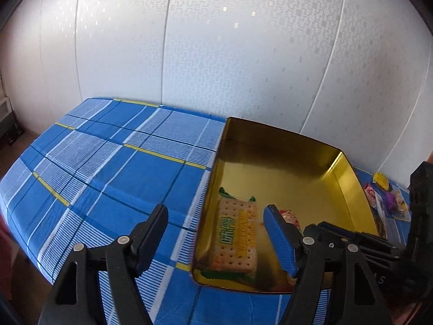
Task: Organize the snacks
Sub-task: 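Carry both packs into the gold tray and open both tools to release, then grasp the white stick pouch with the left tool while the right tool grasps the pastry bag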
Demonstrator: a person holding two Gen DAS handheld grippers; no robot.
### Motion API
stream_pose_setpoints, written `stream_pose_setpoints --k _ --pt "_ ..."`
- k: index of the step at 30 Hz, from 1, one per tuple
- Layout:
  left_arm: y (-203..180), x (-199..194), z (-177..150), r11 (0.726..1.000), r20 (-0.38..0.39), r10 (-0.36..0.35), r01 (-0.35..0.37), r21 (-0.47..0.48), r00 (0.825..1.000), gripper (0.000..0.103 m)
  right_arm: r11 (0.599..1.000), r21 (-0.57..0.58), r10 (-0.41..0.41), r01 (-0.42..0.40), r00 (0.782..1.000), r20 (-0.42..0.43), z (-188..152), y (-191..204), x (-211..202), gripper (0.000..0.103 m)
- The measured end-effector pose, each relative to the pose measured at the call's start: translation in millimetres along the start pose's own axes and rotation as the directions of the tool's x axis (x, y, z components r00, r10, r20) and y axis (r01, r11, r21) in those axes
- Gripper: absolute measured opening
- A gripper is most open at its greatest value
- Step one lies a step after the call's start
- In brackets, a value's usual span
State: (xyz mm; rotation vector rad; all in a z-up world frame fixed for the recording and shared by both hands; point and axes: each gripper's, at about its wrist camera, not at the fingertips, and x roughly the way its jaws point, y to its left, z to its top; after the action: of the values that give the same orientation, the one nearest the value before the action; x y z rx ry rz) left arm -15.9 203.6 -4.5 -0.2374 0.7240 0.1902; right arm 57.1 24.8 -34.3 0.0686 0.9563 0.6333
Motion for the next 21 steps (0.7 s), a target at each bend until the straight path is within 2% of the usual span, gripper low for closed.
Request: stream_pose_setpoints --k 6,12,21 --pt "-24.0 -3.0 0.2 0.998 0.003 -0.058 0.058 0.035 0.998 0.082 0.998 -0.025 -0.060 0.061 0.997 0.058 0.4 -15.0 -30.2 0.032" --pt "-60.8 -4.4 -2.4 0.988 -0.006 -0.128 0.128 0.091 0.992 0.088 0.995 0.023 -0.096 0.094 0.991 0.092 -1.3 -47.4 -63.8 0.034" --pt "-127.3 -9.1 -16.0 0.940 -0.040 -0.259 0.261 0.221 0.965 0.092 0.973 0.113 -0.215 0.202 0.969 0.118 -15.5 -110.2 -117.0 0.040"
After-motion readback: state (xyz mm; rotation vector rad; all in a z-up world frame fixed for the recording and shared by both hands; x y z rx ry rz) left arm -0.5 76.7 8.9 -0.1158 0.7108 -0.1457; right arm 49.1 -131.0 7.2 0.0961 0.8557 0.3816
